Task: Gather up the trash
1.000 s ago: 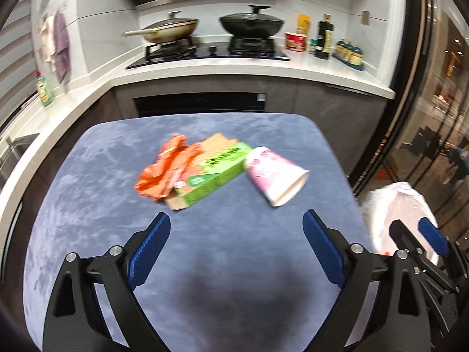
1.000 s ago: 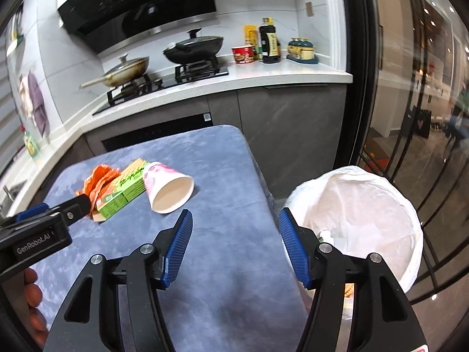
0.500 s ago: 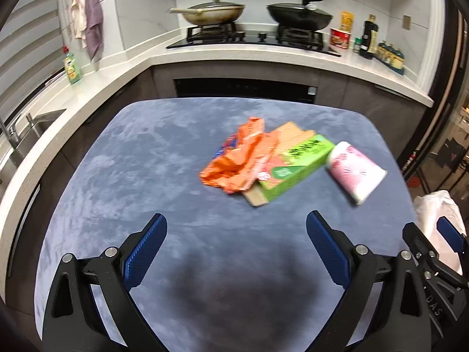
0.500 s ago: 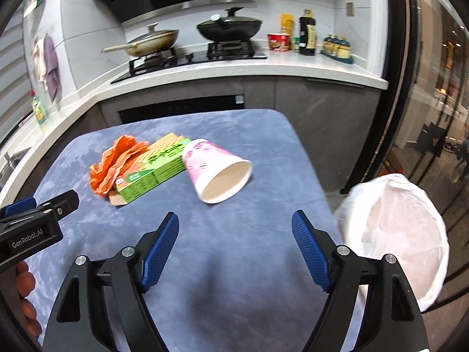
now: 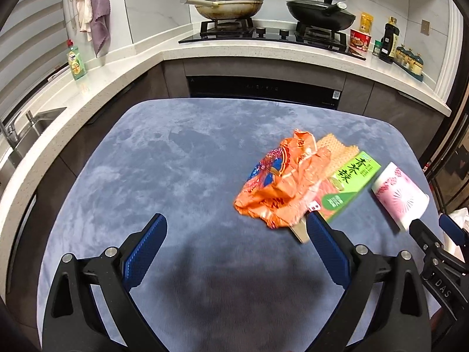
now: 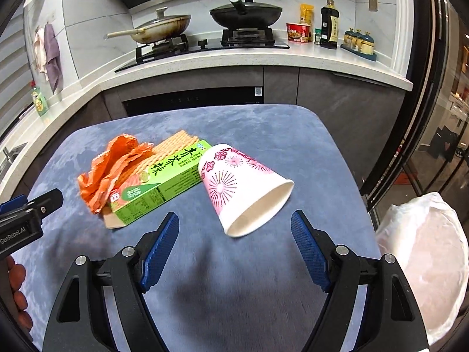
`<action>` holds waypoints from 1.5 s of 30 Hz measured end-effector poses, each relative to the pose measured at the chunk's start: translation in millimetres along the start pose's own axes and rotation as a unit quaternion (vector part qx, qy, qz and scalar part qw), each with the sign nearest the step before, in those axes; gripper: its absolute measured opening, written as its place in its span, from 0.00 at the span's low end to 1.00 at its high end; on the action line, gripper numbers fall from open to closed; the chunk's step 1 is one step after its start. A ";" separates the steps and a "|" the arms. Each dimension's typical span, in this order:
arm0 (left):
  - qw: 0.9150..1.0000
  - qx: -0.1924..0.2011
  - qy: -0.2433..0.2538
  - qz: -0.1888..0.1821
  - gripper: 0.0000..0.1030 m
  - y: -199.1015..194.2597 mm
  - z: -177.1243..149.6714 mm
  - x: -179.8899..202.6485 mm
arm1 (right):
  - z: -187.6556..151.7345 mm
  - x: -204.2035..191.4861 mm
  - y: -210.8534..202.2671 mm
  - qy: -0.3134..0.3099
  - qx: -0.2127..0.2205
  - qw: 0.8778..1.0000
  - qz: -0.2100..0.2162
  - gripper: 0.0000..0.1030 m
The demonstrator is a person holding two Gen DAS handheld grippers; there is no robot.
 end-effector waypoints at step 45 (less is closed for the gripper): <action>0.995 0.003 0.011 -0.098 0.09 -27.2 0.4 40.3 | -8.5 3.3 -40.3 0.017 0.029 0.998 0.047 0.03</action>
Point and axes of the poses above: each gripper's, at about its wrist camera, not at the fingertips, and y roughly the way its jaws point, x to its right, z to its top, the point moved 7 cm from there along y, roughly the way its jaws point, and after that the axes turned 12 degrees about -y, right-handed, at the moved point
